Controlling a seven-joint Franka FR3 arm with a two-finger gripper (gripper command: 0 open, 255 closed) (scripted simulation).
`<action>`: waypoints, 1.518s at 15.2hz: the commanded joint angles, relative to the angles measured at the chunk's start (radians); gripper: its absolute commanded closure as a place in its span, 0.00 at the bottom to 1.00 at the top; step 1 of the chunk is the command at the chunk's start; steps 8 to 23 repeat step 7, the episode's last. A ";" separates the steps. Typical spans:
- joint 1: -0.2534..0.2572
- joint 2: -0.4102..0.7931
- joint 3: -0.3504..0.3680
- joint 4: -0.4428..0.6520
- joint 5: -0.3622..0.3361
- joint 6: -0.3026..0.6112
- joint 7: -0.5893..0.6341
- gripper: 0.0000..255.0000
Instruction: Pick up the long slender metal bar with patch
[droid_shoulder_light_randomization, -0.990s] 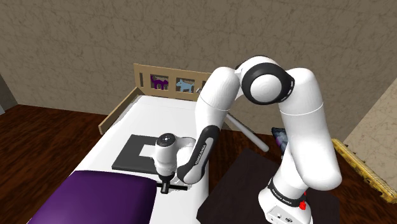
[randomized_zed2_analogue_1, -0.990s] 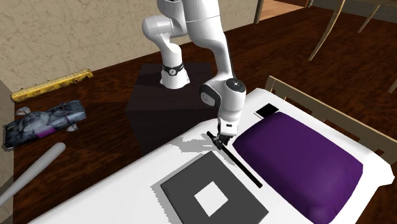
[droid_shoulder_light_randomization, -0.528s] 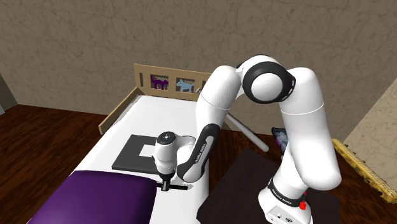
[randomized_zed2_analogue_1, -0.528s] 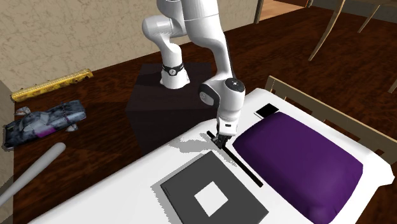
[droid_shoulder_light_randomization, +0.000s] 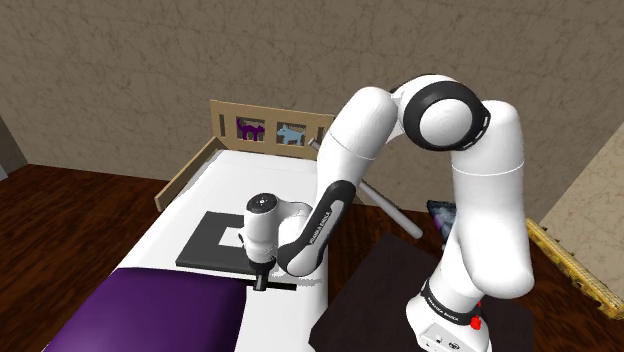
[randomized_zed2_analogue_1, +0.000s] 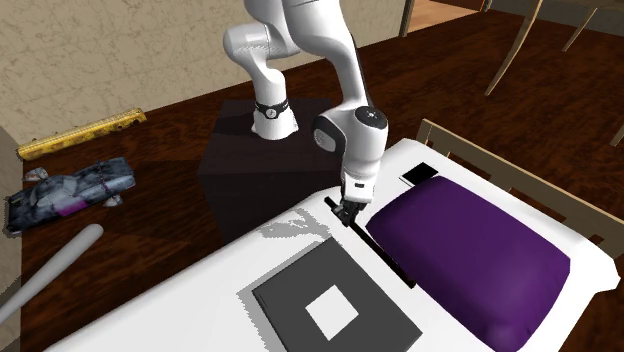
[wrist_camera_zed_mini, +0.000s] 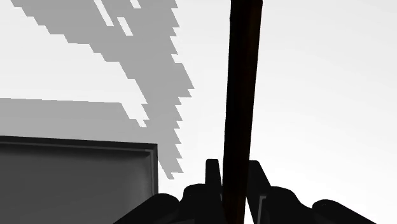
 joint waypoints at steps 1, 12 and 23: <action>-0.009 -0.026 0.012 -0.006 0.013 -0.019 -0.011 1.00; -0.028 -0.083 0.038 -0.019 0.045 -0.064 -0.037 1.00; -0.028 -0.083 0.038 -0.019 0.045 -0.064 -0.037 1.00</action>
